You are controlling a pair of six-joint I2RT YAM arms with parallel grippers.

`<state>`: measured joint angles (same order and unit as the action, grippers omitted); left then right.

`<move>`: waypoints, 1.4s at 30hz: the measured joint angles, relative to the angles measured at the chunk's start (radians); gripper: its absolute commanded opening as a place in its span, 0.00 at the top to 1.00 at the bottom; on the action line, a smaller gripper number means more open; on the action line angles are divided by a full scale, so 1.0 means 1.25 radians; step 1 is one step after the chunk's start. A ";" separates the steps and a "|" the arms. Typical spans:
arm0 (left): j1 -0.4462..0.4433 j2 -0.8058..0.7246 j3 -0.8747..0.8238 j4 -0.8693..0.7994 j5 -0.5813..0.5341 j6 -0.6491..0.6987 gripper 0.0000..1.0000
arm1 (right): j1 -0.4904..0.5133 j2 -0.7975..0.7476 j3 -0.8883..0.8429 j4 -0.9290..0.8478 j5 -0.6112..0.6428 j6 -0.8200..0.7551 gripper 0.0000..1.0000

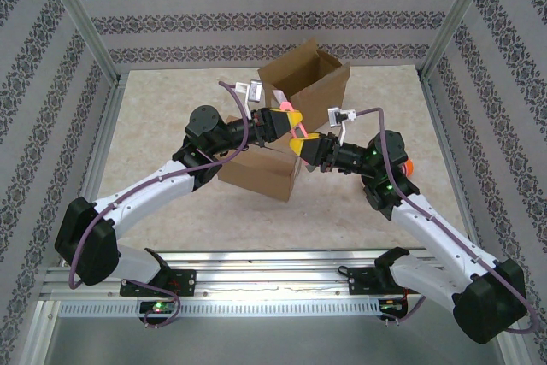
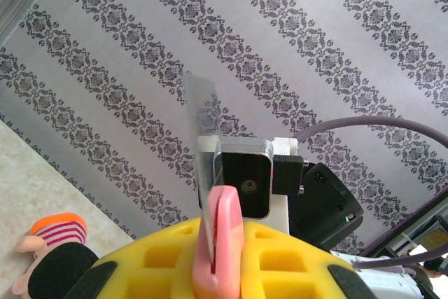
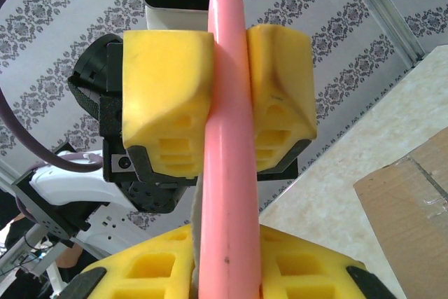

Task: Unpack the express box

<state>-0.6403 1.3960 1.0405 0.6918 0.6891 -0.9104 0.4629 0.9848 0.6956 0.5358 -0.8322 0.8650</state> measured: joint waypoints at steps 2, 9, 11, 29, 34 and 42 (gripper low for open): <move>0.000 0.000 0.000 0.000 -0.001 0.002 0.60 | 0.000 0.000 0.000 0.000 0.004 0.001 1.00; 0.001 -0.020 0.000 -0.043 -0.012 0.035 0.00 | 0.004 -0.003 -0.002 -0.001 0.044 0.003 1.00; 0.004 -0.049 0.000 -0.094 -0.027 0.061 0.00 | 0.004 -0.011 -0.008 -0.006 0.051 0.003 1.00; 0.128 -0.203 0.127 -0.833 -0.450 0.265 0.05 | -0.060 -0.075 -0.064 -0.136 0.072 0.036 1.00; 0.168 -0.153 0.119 -0.895 -0.469 0.280 0.05 | -0.060 -0.141 -0.063 -0.287 0.104 0.009 1.00; 0.195 -0.053 0.117 -0.900 -0.471 0.330 0.03 | -0.060 -0.226 -0.087 -0.449 0.159 -0.006 1.00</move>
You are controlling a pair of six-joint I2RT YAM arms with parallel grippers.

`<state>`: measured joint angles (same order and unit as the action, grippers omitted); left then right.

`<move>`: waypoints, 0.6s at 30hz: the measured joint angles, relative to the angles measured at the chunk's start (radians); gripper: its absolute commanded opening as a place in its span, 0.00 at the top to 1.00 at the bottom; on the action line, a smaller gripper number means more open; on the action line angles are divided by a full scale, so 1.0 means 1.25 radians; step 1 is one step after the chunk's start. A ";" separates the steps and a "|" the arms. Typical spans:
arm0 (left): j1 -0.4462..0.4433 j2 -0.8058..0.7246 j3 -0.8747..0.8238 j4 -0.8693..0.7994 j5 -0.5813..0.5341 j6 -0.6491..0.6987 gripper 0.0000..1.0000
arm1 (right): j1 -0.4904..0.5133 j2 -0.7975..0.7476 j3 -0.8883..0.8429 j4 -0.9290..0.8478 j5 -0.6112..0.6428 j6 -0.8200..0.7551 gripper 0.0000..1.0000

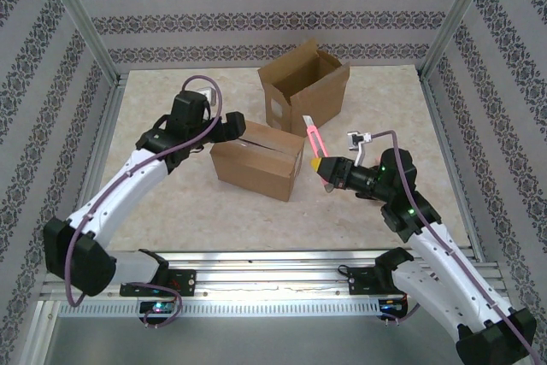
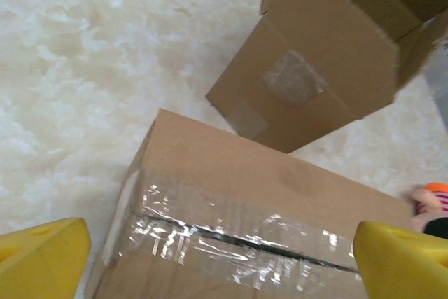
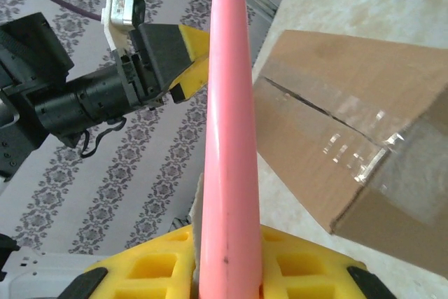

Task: Unpack the express box

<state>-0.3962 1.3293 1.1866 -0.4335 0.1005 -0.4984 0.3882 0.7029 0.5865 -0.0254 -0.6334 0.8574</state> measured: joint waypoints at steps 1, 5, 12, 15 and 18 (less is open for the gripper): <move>0.005 0.018 0.000 0.001 0.002 0.004 0.03 | 0.000 -0.009 -0.012 -0.007 0.008 0.000 1.00; 0.026 0.084 -0.001 0.023 0.020 0.017 0.02 | 0.000 -0.021 -0.054 -0.038 0.044 0.001 1.00; 0.034 0.124 -0.016 0.096 0.052 0.041 0.00 | 0.006 -0.020 -0.083 -0.061 0.151 0.001 1.00; 0.034 0.129 -0.032 0.144 0.070 0.050 0.00 | 0.026 -0.002 -0.089 -0.061 0.219 0.001 1.00; 0.034 0.139 -0.052 0.188 0.091 0.059 0.00 | 0.052 0.029 -0.093 -0.061 0.292 0.001 1.00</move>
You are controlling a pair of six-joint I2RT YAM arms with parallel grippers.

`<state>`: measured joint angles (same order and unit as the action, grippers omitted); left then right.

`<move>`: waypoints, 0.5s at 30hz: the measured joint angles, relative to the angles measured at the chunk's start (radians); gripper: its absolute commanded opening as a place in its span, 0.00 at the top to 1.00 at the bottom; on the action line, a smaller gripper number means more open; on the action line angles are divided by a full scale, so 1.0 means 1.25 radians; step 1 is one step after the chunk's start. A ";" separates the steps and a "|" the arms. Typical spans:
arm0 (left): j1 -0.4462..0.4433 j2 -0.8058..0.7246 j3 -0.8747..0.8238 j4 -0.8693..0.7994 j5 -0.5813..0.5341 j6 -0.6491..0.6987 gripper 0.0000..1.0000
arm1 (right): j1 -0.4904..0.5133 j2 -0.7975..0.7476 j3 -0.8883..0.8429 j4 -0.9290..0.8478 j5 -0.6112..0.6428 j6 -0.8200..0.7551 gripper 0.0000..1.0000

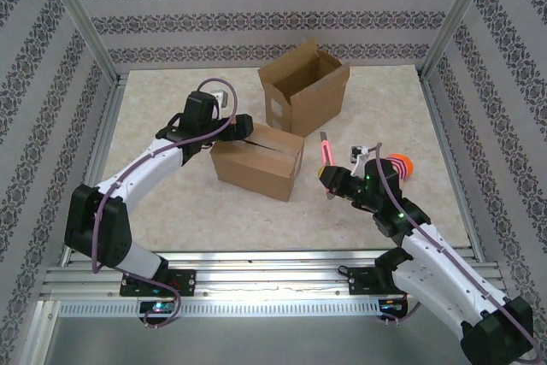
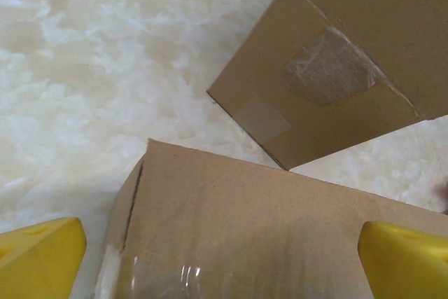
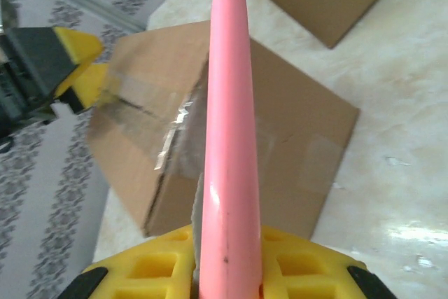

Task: Unpack the express box

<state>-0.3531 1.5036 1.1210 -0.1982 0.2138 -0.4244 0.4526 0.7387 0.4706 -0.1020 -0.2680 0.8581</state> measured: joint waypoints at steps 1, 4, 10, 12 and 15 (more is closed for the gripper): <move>0.000 0.004 -0.009 0.014 0.005 0.002 0.00 | 0.008 0.014 -0.001 0.000 0.026 0.000 1.00; 0.000 0.013 -0.035 0.045 0.013 0.008 0.00 | 0.025 0.053 -0.001 0.006 0.091 0.001 1.00; 0.000 0.014 -0.085 0.124 0.014 0.013 0.00 | 0.048 0.155 0.000 0.046 0.171 0.002 1.00; 0.000 0.014 -0.103 0.156 0.014 0.013 0.00 | 0.060 0.191 0.003 0.061 0.188 0.002 1.00; -0.001 0.013 -0.125 0.193 0.014 0.012 0.00 | 0.076 0.243 0.016 0.083 0.204 0.003 1.00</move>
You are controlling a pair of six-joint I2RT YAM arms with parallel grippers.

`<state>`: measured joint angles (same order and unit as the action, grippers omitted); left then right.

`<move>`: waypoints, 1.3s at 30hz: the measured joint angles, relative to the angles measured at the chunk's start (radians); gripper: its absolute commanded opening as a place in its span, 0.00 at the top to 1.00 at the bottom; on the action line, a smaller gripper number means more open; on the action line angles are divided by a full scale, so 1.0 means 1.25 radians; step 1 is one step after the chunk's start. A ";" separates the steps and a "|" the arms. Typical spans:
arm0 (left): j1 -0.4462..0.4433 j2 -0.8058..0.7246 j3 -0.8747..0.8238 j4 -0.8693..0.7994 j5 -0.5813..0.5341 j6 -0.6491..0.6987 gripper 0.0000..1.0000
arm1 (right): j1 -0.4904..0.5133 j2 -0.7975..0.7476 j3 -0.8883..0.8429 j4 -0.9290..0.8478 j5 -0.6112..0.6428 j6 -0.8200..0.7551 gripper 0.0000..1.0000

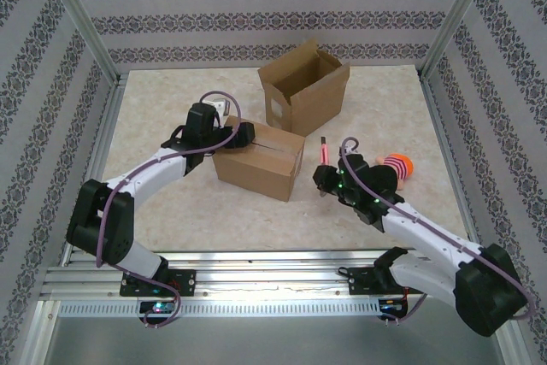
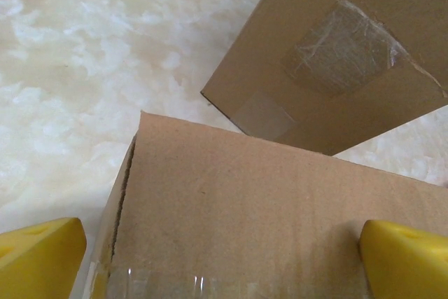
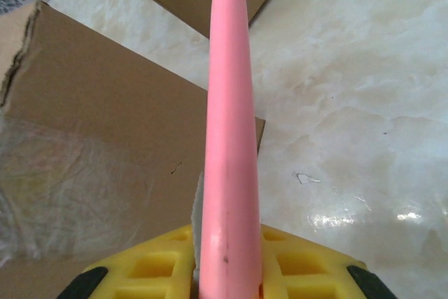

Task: Unpack the express box

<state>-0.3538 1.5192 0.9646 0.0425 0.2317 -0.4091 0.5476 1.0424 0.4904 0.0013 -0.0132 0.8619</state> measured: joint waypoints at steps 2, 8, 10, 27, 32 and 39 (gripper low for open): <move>-0.002 -0.001 -0.009 0.015 -0.001 0.000 0.00 | 0.010 0.035 0.018 0.015 0.005 0.000 1.00; -0.021 -0.012 -0.020 0.023 -0.043 0.001 0.01 | 0.037 0.137 0.085 0.067 0.011 0.003 1.00; -0.031 -0.015 -0.021 0.020 -0.068 0.002 0.02 | 0.041 0.165 0.102 0.082 0.012 0.005 1.00; -0.047 -0.081 -0.112 0.067 -0.262 -0.037 0.02 | 0.047 0.298 0.178 0.154 -0.002 0.027 1.00; -0.048 -0.085 -0.130 0.102 -0.265 -0.037 0.02 | 0.047 0.250 0.163 0.131 -0.002 0.025 1.00; -0.048 -0.095 -0.149 0.128 -0.263 -0.034 0.01 | 0.008 0.073 0.130 0.060 -0.004 0.018 1.00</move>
<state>-0.4133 1.4006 0.7788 0.2020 -0.0967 -0.4522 0.5579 1.1339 0.6525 0.0757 -0.0177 0.8841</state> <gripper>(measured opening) 0.987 0.185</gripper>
